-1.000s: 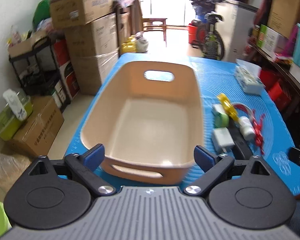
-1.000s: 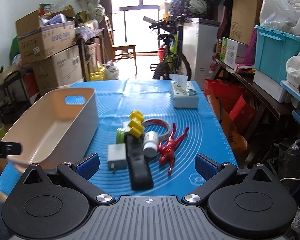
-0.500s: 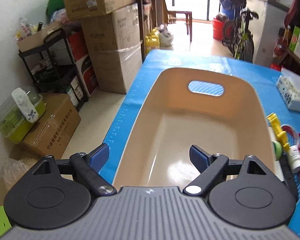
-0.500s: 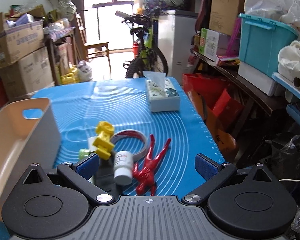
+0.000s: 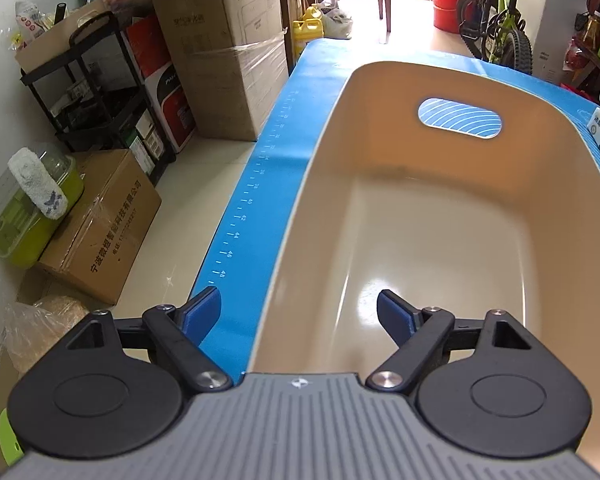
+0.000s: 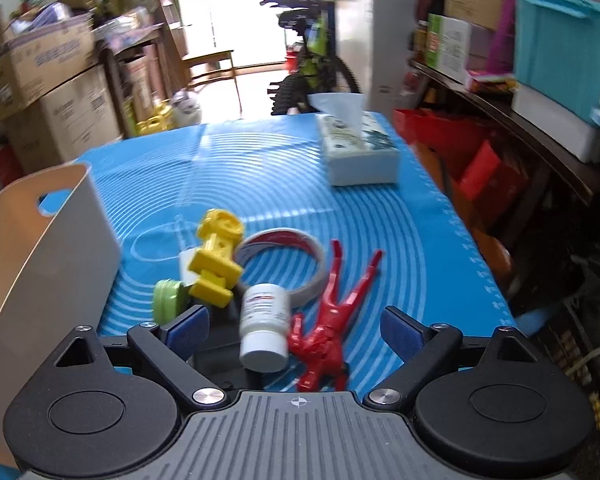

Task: Organize rigid objects
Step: 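Grasp the beige basket rim with the left tool and hold it, then grasp the white medicine bottle with the right tool and carry it over the basket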

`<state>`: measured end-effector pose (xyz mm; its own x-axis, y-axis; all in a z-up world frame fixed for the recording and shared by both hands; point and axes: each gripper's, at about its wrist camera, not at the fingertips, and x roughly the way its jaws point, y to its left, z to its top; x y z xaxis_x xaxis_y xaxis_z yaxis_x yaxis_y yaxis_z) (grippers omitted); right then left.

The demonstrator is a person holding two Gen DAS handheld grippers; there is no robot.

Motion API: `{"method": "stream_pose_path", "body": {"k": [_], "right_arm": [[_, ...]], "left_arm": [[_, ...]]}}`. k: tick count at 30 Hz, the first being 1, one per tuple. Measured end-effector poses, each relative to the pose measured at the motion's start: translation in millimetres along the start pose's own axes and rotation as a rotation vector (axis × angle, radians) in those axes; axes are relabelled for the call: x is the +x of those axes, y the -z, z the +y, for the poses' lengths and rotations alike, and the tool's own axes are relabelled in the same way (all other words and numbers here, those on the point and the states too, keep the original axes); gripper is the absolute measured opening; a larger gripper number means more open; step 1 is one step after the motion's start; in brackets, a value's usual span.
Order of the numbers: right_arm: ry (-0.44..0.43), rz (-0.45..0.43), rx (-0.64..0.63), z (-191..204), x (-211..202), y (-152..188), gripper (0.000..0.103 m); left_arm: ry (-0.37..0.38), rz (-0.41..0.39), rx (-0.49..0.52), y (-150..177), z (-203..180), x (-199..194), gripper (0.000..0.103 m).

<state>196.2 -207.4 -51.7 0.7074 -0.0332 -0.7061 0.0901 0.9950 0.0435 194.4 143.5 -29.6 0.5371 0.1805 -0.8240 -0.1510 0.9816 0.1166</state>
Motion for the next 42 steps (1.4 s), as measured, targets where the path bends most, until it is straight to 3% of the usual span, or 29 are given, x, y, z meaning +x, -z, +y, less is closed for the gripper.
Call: {"method": "stream_pose_path", "body": {"k": [4,10,12,21,25,29,42], "right_arm": [[-0.006,0.020,-0.066,15.4,8.8,0.1,0.089],[0.010,0.041,-0.136,29.9,26.6,-2.9,0.080],[0.022,0.048,-0.152,32.2,32.0,-4.1,0.079],[0.043,0.073,-0.123,22.8,49.9,-9.9,0.065],[0.041,0.094,-0.141,25.8,55.4,-10.0,0.058],[0.044,0.097,-0.172,31.9,56.1,-8.7,0.042],[0.027,-0.026,-0.072,28.3,17.2,-24.4,0.041]], "left_arm": [[0.034,0.005,0.019,-1.6,-1.1,1.5,0.078],[0.070,0.039,0.025,-3.1,1.1,9.7,0.050],[0.082,0.054,0.016,-2.8,2.6,12.0,0.035],[0.046,0.089,-0.009,-3.4,7.3,18.3,0.015],[0.067,0.095,-0.029,-4.0,11.9,18.3,0.013],[0.065,0.100,-0.030,-4.9,12.0,18.4,0.013],[0.068,0.103,-0.029,-3.9,10.6,17.7,0.014]]}}
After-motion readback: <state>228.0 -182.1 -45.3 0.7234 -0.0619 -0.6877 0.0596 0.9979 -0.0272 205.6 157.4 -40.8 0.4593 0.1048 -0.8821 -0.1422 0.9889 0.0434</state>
